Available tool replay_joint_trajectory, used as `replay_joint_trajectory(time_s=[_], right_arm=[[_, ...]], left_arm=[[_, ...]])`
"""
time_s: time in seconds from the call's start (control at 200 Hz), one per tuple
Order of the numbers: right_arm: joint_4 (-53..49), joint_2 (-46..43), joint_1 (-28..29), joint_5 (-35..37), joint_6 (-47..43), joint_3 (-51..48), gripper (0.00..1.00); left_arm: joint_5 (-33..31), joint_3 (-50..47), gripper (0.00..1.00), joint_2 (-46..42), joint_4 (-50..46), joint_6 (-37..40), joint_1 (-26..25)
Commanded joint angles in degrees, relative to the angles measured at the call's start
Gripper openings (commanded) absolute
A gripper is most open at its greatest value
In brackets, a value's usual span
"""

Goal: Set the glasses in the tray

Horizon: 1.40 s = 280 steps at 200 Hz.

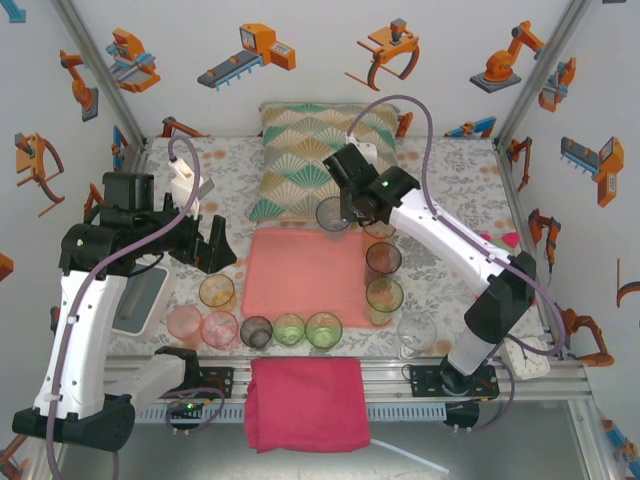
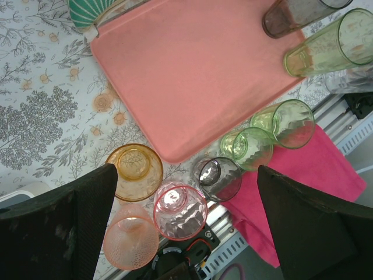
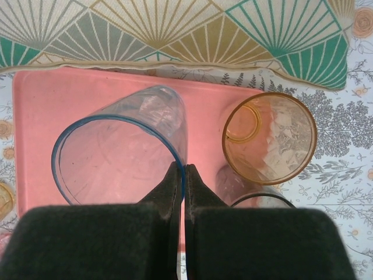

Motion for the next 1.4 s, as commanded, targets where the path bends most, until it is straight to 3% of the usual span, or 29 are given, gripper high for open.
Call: replay_joint_trajectory(time_s=[0.0,1.396], right_arm=[[3.16,0.99,0.28,0.01,2.4,-1.11,0.0],[5.85,3.71,-1.47,1.02,4.46,-8.38,0.0]], left_arm=[[1.18,-0.31,0.97,-0.71,0.34,-0.19,0.41],[1.98,-0.91,0.97,-0.71,0.18,-0.67,0.41]])
